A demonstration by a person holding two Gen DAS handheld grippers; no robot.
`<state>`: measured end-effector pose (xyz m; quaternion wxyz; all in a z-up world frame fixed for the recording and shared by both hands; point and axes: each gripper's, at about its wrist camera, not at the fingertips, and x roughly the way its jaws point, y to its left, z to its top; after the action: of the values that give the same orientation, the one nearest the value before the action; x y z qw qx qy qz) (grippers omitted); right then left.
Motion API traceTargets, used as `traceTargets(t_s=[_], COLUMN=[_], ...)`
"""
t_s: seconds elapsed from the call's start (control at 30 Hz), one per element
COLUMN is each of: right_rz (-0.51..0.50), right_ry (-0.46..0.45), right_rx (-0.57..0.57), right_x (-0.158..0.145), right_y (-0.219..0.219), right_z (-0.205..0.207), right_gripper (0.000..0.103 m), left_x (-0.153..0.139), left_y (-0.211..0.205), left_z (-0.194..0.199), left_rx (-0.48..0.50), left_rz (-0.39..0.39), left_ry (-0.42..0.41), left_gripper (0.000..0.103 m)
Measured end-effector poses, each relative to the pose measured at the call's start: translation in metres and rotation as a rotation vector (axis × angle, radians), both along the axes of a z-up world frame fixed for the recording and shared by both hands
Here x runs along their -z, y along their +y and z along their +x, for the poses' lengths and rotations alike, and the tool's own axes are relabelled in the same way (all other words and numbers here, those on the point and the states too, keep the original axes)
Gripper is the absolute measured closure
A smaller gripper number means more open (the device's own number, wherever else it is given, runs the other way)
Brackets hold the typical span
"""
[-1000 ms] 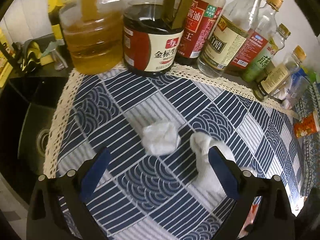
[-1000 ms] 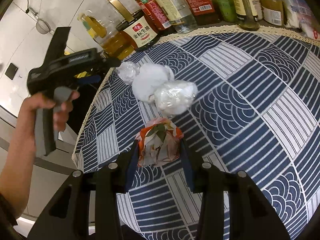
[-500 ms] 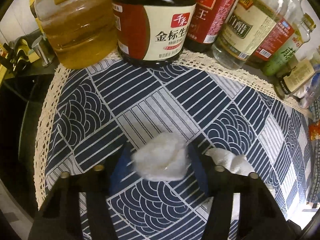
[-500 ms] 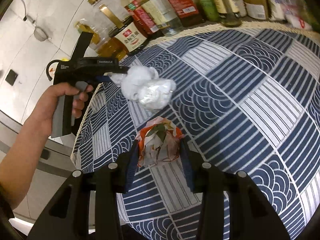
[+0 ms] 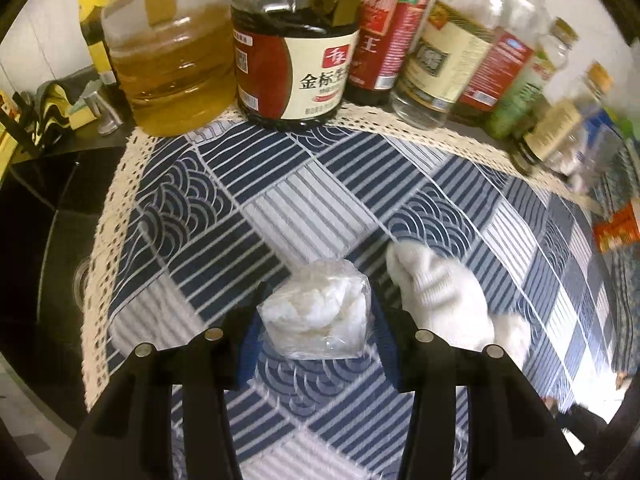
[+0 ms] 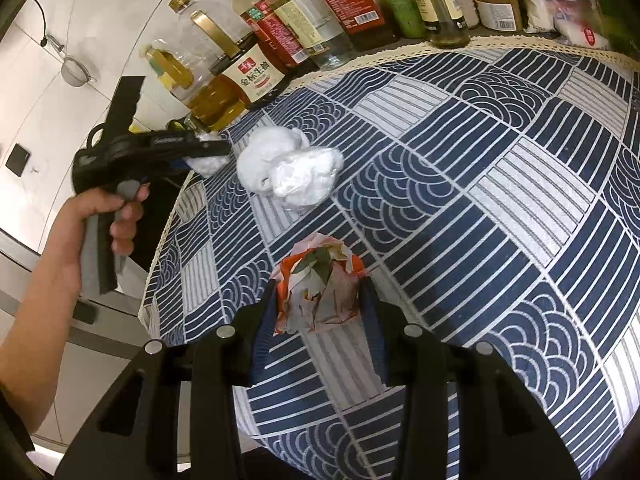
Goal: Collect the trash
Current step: 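Carry the snack wrapper and tissue ball down over the trash bin with both tools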
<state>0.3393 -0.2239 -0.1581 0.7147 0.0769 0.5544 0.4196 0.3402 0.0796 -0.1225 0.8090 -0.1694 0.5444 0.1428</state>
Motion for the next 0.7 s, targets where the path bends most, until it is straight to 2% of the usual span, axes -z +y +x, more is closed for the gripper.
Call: traceTargets(t_s=[0.07, 0.33, 0.7], right_rz=[0.004, -0.017, -0.026], right_ry=[-0.002, -0.044, -0.077], right_rx=[0.001, 0.024, 0.075], right_x=[-0.004, -0.021, -0.04], right_y=[0.002, 0.008, 0.027], right_z=[-0.005, -0.028, -0.08], right_gripper=[0.062, 0.062, 0.062], left_x=[-0.011, -0.05, -0.075], left_y=[-0.004, -0.012, -0.022], left_z=[-0.012, -0.068, -0.133], left_rx=[0.006, 0.083, 0.185], left_rz=[-0.021, -0.025, -0.057], left_ry=[-0.013, -0.092, -0.164], left_gripper=[0.056, 0.056, 0.056])
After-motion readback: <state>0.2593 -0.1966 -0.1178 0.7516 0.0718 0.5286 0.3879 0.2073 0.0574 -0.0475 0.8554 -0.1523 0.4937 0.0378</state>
